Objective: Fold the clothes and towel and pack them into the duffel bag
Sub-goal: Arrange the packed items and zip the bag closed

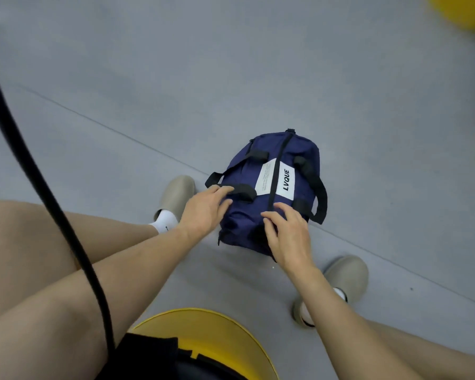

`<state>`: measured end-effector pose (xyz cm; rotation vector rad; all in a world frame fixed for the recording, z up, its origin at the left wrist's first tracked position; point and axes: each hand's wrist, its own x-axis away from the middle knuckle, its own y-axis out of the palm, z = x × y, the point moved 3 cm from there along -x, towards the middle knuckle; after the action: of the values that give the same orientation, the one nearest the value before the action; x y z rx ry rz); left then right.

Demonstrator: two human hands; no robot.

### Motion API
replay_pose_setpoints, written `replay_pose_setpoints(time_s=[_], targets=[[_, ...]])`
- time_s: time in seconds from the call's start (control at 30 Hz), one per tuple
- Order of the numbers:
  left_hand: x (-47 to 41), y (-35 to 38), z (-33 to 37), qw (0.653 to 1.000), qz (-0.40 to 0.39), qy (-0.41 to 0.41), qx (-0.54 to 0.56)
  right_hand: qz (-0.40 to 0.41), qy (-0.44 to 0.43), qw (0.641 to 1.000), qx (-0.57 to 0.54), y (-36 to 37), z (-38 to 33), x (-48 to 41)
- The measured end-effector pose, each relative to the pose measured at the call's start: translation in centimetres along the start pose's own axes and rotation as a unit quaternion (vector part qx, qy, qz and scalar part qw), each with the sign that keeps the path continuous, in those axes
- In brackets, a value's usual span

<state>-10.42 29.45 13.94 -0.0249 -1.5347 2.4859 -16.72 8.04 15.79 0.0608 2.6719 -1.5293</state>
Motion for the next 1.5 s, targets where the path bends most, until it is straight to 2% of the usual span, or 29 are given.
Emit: replay_pose_setpoints(time_s=[0.1, 0.17, 0.27, 0.33, 0.43, 0.53, 0.63, 0.73, 0.83, 0.93, 1.0, 1.03, 1.1, 1.13, 1.17, 1.2, 1.23, 1.27, 1.3, 1.33, 1.4, 1.47, 1.5], targets=[[-1.3, -1.0, 4.0, 0.999, 0.011, 0.047, -0.001, 0.031, 0.09, 0.995, -0.03, -2.6, 3.6, 0.0], [-2.3, -0.7, 6.9, 0.997, -0.002, 0.078, -0.006, 0.021, 0.17, 0.984, -0.055, -4.0, 6.4, 0.6], [-3.4, 0.8, 11.1, 0.991, -0.047, 0.121, -0.027, -0.031, 0.286, 0.954, -0.084, -4.1, 10.5, 2.4], [-4.0, 2.4, 13.5, 0.985, -0.074, 0.146, -0.047, -0.077, 0.323, 0.936, -0.115, -3.3, 12.3, 3.9], [-4.8, 4.6, 16.5, 0.974, -0.1, 0.184, -0.085, -0.13, 0.337, 0.916, -0.174, -2.1, 13.2, 4.9], [-5.4, 6.7, 18.2, 0.951, -0.105, 0.238, -0.167, -0.163, 0.318, 0.905, -0.23, -1.2, 12.7, 4.5], [-6.3, 7.8, 18.2, 0.937, -0.136, 0.207, -0.246, -0.173, 0.294, 0.91, -0.236, -0.6, 12.1, 3.7], [-6.7, 7.9, 17.5, 0.954, -0.128, 0.18, -0.203, -0.169, 0.27, 0.923, -0.215, -0.3, 11.8, 3.2], [-6.2, 6.2, 17.5, 0.997, -0.031, 0.07, -0.004, -0.158, 0.264, 0.927, -0.216, 0.0, 11.7, 3.0], [-5.4, 3.5, 17.6, 0.981, 0.076, -0.108, 0.143, -0.142, 0.251, 0.935, -0.207, 0.0, 10.8, 2.5], [-5.0, 2.7, 15.3, 0.944, 0.126, -0.241, 0.187, -0.126, 0.236, 0.945, -0.19, -0.3, 10.2, 2.2], [-4.7, 2.3, 13.8, 0.907, 0.148, -0.323, 0.225, -0.126, 0.227, 0.95, -0.175, -0.5, 10.0, 2.2], [-3.8, 2.0, 10.8, 0.829, 0.128, -0.445, 0.315, -0.14, 0.2, 0.961, -0.132, -0.8, 9.7, 2.3], [-3.0, 2.0, 9.9, 0.811, 0.103, -0.469, 0.336, -0.146, 0.188, 0.965, -0.109, -0.9, 9.7, 2.5], [-2.2, 1.8, 9.5, 0.831, 0.07, -0.457, 0.309, -0.145, 0.181, 0.968, -0.092, -1.0, 9.7, 2.7], [-1.5, 1.5, 9.5, 0.885, 0.046, -0.404, 0.228, -0.14, 0.176, 0.971, -0.08, -1.2, 9.7, 2.8], [-0.9, 1.5, 9.9, 0.936, 0.037, -0.325, 0.131, -0.134, 0.173, 0.973, -0.07, -1.3, 9.8, 2.8], [-0.2, 1.6, 10.9, 0.97, 0.038, -0.232, 0.062, -0.128, 0.166, 0.976, -0.061, -1.4, 9.8, 2.7], [0.3, 1.6, 12.2, 0.989, 0.034, -0.139, 0.025, -0.12, 0.155, 0.979, -0.051, -1.7, 9.7, 2.6], [0.8, 1.8, 13.5, 0.998, 0.02, -0.056, 0.001, -0.108, 0.144, 0.983, -0.041, -1.9, 9.7, 2.5], [1.2, 3.0, 15.5, 0.994, -0.04, 0.06, -0.085, -0.084, 0.131, 0.987, -0.025, -2.4, 9.5, 2.3], [1.7, 4.4, 16.8, 0.969, -0.105, 0.128, -0.181, -0.071, 0.126, 0.989, -0.02, -2.7, 9.4, 2.4], [1.8, 4.9, 16.9, 0.962, -0.12, 0.134, -0.206, -0.068, 0.125, 0.99, -0.018, -2.7, 9.3, 2.4]])
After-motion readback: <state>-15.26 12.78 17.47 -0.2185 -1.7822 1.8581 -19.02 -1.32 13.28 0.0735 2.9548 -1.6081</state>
